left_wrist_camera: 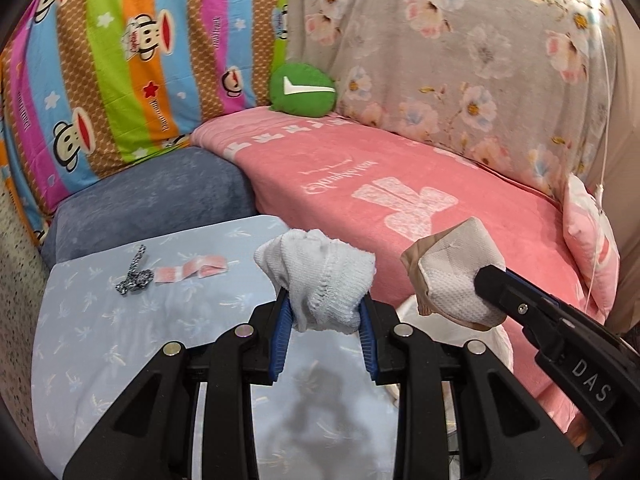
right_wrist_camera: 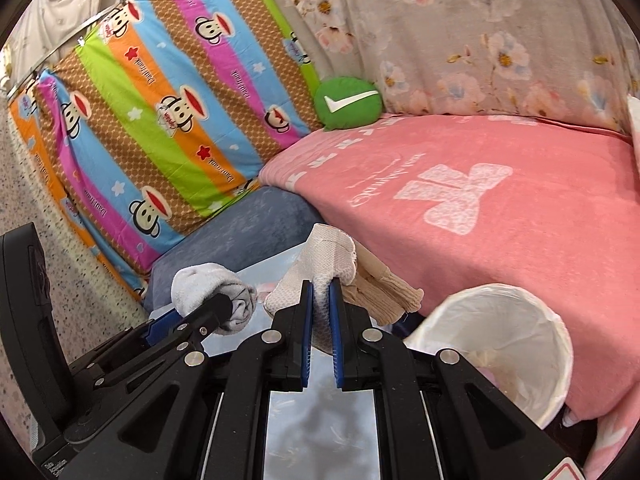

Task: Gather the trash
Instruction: 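Carry the white sock and beige mesh sock in both grippers over the bin, then open both grippers to drop the two socks into the bin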

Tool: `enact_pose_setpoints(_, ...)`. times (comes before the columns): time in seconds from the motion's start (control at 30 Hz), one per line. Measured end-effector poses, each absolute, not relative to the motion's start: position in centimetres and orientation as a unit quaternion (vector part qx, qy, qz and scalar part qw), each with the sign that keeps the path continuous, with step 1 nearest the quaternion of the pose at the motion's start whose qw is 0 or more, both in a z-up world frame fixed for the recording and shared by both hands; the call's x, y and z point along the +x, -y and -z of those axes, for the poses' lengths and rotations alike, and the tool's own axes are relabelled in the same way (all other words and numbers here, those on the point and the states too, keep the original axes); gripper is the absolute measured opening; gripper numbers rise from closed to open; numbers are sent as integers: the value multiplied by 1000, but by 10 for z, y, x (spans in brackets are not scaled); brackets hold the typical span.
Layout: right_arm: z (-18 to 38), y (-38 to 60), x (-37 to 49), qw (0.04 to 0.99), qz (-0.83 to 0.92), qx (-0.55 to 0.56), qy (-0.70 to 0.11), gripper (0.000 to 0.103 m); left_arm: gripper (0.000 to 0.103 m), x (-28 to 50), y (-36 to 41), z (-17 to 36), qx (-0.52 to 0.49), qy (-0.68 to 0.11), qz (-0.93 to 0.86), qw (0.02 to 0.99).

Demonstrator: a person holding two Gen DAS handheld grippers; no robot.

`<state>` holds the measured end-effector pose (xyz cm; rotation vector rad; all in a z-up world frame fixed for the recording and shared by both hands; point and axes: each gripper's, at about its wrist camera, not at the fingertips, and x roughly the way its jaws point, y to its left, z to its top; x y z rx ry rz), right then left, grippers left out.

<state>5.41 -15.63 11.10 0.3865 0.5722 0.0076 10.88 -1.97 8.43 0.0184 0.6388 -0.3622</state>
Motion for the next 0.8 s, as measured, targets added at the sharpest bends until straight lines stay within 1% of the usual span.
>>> enact_pose_setpoints(0.63,-90,237,10,933,61,230,-269,8,31,77,108,-75,76,-314,248,913)
enact_pose_setpoints(0.8,-81,254,7,929,72,240,-271,8,37,77,125,-70,87,-323,266,904)
